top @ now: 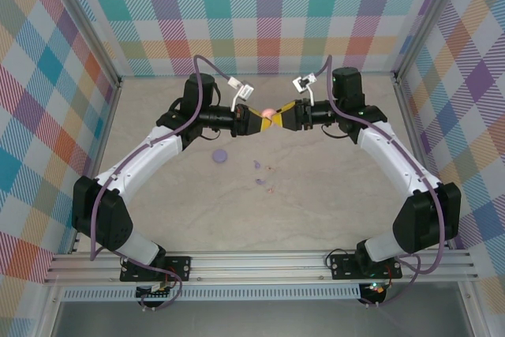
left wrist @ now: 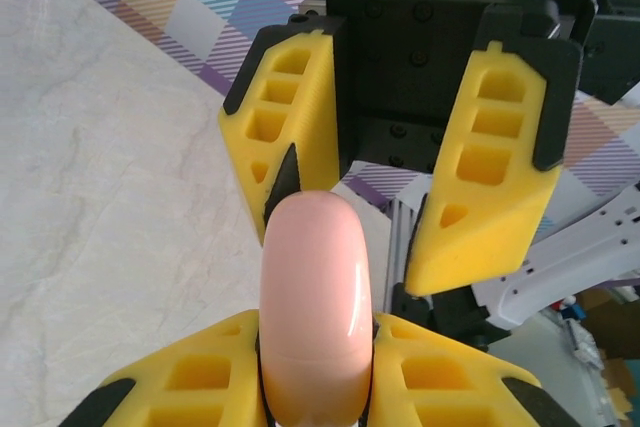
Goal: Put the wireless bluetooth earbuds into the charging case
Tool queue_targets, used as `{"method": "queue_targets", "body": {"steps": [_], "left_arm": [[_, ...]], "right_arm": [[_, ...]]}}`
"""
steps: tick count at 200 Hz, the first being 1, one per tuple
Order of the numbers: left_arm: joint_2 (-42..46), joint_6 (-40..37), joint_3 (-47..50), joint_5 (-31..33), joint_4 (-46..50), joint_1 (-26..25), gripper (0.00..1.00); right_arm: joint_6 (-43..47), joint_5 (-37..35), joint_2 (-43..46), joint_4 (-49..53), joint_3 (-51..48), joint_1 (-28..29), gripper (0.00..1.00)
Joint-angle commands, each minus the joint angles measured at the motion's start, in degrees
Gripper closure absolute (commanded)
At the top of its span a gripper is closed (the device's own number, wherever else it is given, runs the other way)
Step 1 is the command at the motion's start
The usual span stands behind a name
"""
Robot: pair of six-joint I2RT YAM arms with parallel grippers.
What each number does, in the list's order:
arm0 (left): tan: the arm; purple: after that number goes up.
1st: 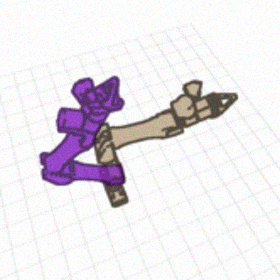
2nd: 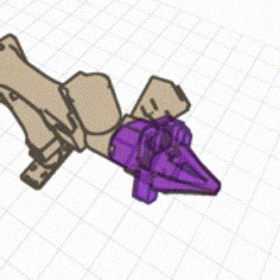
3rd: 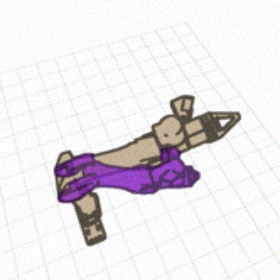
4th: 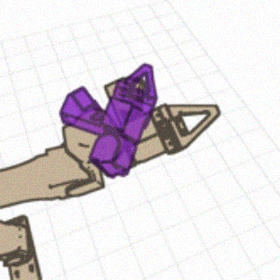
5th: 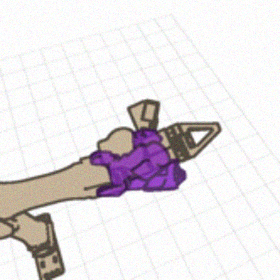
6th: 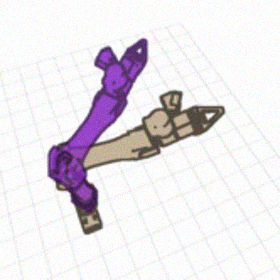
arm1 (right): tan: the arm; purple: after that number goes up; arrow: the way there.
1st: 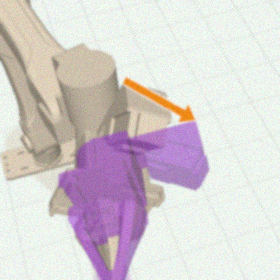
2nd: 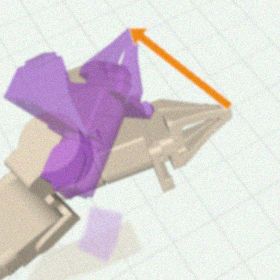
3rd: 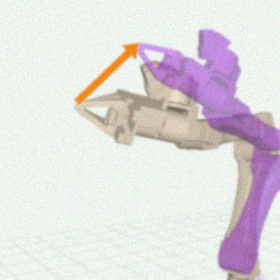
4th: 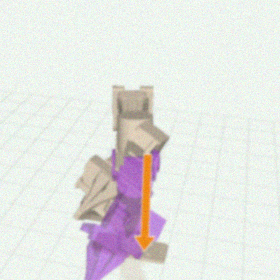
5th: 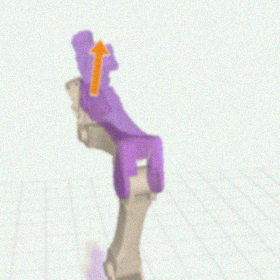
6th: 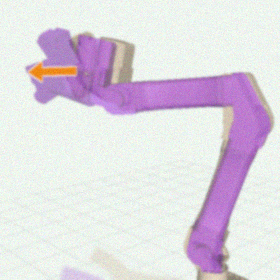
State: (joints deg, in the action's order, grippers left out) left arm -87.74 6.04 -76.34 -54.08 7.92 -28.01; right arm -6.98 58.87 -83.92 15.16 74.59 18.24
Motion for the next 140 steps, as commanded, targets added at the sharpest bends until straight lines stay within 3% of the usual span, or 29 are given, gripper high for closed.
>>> {"method": "queue_targets", "body": {"steps": [1,26,71,140], "left_arm": [[-0.47,-6.31,-1.05,1.93,-0.95,-0.16,0.91],[0.55,-11.25,3.01,0.78,-8.86,-0.19,0.94],[0.37,-20.61,3.50,-4.45,-9.20,-0.21,0.91],[-0.27,-21.78,2.88,-7.61,-8.22,-0.80,0.90]], "right_arm": [[2.28,0.32,2.26,2.01,1.25,-0.73,0.54],[4.52,-2.14,2.92,5.00,1.44,-1.10,0.51],[9.95,-2.59,3.43,10.09,2.18,-1.19,0.46],[14.45,0.62,0.87,15.33,5.63,-1.06,0.50]]}}
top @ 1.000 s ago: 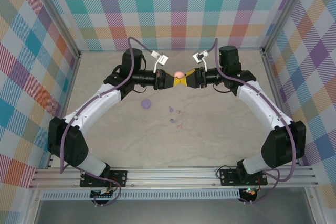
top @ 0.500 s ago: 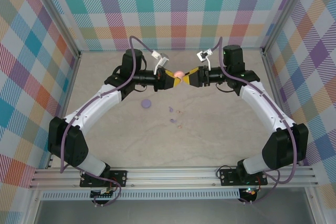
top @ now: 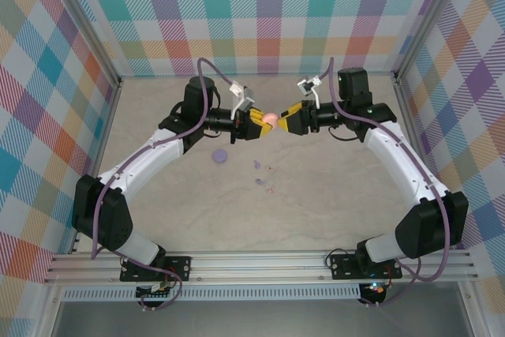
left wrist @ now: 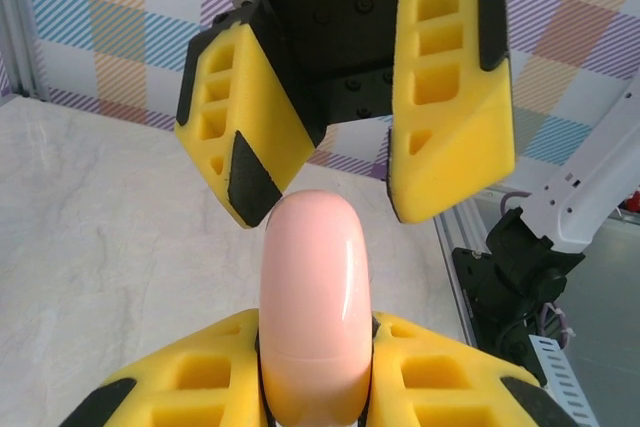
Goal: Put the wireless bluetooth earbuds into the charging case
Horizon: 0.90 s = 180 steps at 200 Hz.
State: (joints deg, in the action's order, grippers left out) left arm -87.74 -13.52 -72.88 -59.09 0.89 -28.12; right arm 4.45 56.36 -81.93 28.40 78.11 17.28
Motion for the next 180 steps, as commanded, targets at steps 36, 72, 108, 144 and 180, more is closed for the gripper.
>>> {"method": "queue_targets", "body": {"steps": [36,72,108,144,180], "left_arm": [[-0.85,-2.14,-1.16,-3.24,-0.89,-1.05,0.89],[-1.24,-1.96,-1.68,-3.88,-0.70,-1.24,0.88],[-1.63,-1.43,-2.08,-4.11,-0.53,-1.41,0.87],[-1.91,-1.07,-2.44,-4.28,-0.62,-1.41,0.84],[-1.98,-0.74,-2.66,-4.43,-0.58,-1.50,0.81]], "right_arm": [[3.48,4.51,-2.24,3.03,3.02,0.43,0.55],[3.58,4.31,-2.97,3.44,3.35,0.98,0.63],[3.55,4.64,-3.48,3.61,3.37,1.53,0.72],[3.70,4.48,-3.76,3.85,3.15,1.97,0.73],[3.70,4.38,-4.00,3.99,3.08,2.20,0.73]]}}
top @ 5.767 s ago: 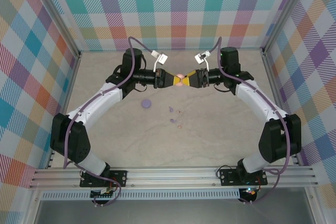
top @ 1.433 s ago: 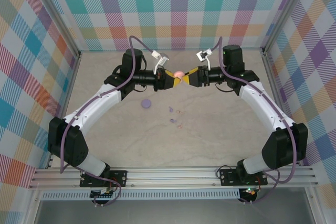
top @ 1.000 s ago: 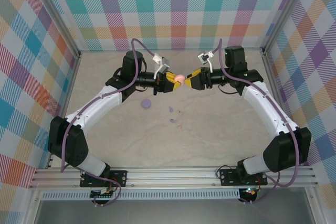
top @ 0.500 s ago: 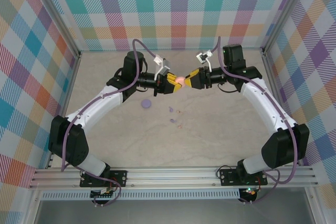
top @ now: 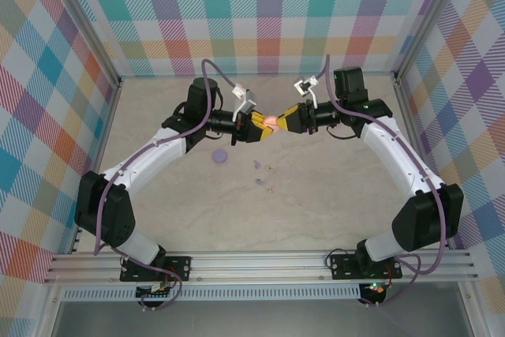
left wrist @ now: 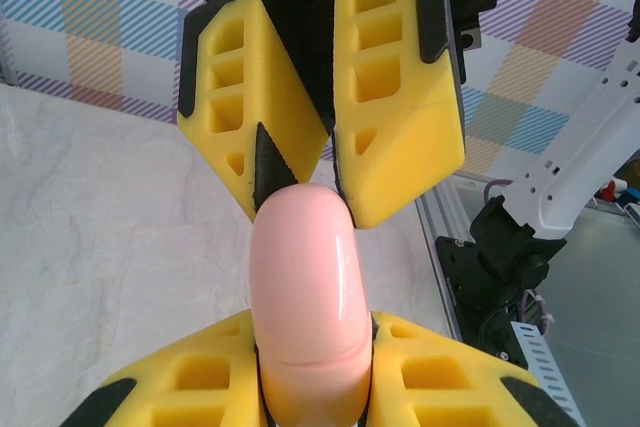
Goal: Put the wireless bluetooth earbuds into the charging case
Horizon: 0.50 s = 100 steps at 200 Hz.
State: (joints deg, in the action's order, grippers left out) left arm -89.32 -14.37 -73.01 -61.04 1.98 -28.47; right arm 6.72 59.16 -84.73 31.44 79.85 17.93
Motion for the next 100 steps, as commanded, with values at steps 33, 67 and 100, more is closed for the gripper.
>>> {"method": "queue_targets", "body": {"steps": [33,67,100], "left_arm": [[-0.27,-0.43,-2.31,-3.31,-1.57,-1.24,0.82],[0.09,-3.45,-2.23,-3.76,1.16,-1.48,0.84],[0.54,-4.69,-2.16,-3.75,2.48,-1.50,0.85]], "right_arm": [[0.13,-0.84,-1.32,0.01,1.35,1.56,0.72],[-3.69,-4.74,-1.23,-2.14,1.36,1.58,0.71],[-5.33,-8.37,-0.97,-3.05,1.54,1.50,0.69]]}}
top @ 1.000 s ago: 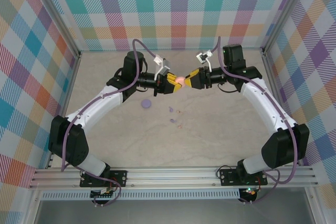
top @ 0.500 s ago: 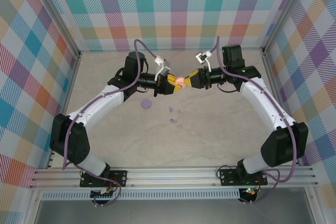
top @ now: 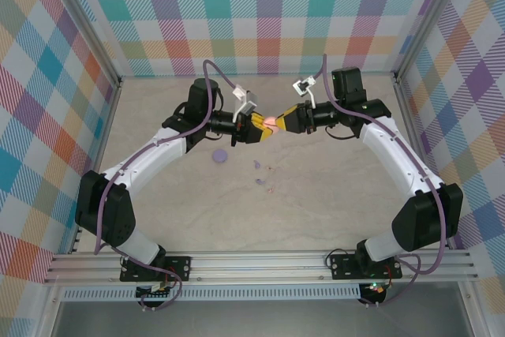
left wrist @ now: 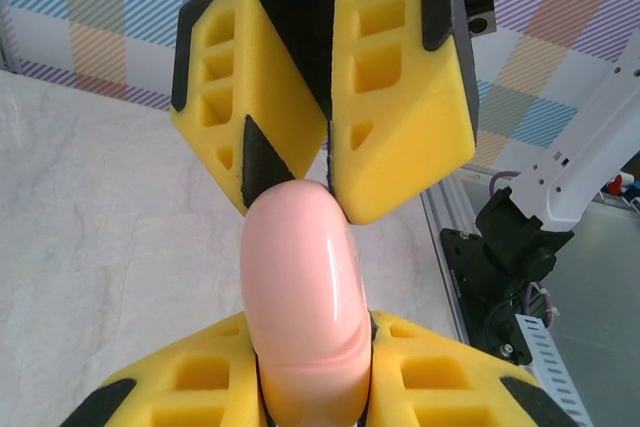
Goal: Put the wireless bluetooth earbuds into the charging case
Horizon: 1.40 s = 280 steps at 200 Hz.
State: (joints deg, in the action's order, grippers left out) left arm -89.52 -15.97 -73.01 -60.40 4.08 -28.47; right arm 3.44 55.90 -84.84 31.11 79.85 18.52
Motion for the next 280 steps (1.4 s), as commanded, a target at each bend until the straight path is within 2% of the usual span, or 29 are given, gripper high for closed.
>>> {"method": "queue_targets", "body": {"steps": [1,37,73,119,153,171,198,239,280], "left_arm": [[0.74,-3.14,-2.15,-4.38,0.44,-1.50,0.85],[1.02,-3.98,-2.14,-4.42,1.36,-1.46,0.85],[1.16,-4.02,-1.76,-3.65,1.39,-1.50,0.85],[2.13,-1.15,1.27,-1.53,-3.44,-1.50,0.85],[4.60,2.40,4.91,0.17,-8.55,-1.50,0.85],[6.07,5.17,7.62,1.37,-12.72,-1.48,0.86],[7.25,7.07,8.99,1.70,-14.03,-1.46,0.86],[8.89,8.93,10.86,3.65,-15.77,-1.50,0.86],[10.94,11.05,13.51,5.69,-17.30,-1.50,0.86]], "right_arm": [[-2.09,-5.19,-0.86,-2.77,1.53,0.90,0.69],[-3.52,-8.69,-0.68,-3.40,1.60,0.85,0.64],[-4.93,-11.76,1.06,-4.27,1.13,0.81,0.55],[-9.54,-27.08,6.68,-6.00,-2.12,-0.30,0.48],[-11.68,-35.41,7.71,-2.00,-4.09,-2.40,0.47],[-12.73,-36.40,7.47,-0.72,-5.89,-3.46,0.46],[-14.07,-37.98,6.24,1.27,-8.78,-3.74,0.46],[-16.36,-33.51,2.67,0.49,-14.21,-3.59,0.44],[-20.04,-32.96,-1.36,-3.04,-18.82,-0.03,0.42]]}}
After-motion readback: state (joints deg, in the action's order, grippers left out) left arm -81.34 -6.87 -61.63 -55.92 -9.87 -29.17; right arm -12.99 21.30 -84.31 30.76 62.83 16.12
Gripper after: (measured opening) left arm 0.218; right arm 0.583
